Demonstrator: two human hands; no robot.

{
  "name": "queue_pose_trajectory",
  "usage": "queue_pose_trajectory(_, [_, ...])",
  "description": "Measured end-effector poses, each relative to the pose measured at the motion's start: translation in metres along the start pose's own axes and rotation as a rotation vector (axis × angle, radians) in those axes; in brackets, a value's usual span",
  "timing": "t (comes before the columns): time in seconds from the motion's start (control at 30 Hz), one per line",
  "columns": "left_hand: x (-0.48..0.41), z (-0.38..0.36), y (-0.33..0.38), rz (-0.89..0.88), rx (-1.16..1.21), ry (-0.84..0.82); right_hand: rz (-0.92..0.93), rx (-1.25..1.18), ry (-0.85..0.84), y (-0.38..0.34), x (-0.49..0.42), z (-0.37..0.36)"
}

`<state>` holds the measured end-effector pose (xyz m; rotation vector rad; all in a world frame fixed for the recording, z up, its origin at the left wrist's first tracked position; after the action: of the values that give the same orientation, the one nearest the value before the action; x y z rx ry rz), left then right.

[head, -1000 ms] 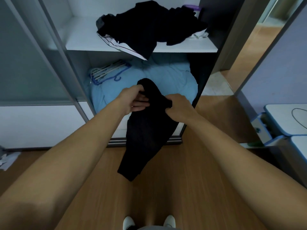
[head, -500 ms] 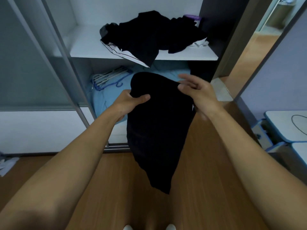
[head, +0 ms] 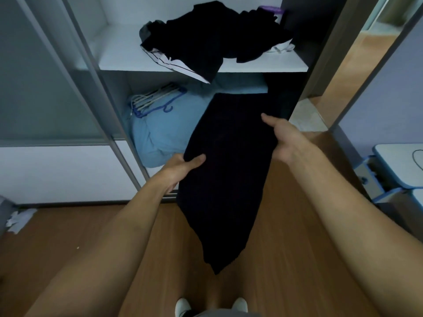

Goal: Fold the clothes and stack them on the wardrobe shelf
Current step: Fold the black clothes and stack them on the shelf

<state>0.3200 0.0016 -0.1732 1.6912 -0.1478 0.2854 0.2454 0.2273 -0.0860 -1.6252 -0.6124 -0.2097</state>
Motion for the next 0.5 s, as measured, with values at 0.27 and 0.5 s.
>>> queue_pose_trajectory(0.27, [-0.006,0.003,0.038,-0.084,0.267,0.191,0.146,0.218,-0.109,0.056,0.007,0.004])
queue_pose_trajectory(0.5, [-0.003,0.028,0.039,0.037,0.227,0.260,0.049,0.155,-0.129,0.046,0.013,-0.008])
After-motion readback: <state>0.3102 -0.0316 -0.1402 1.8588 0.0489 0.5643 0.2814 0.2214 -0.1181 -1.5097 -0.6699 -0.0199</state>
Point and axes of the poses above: each hand's wrist, its own x-axis away from the middle knuckle, its own z-axis out of the back of the hand, y = z × x, the point moved 8 cm from there along -x, towards the middle knuckle, and after that the axes turned 10 degrees about x, right-handed, at the moved point
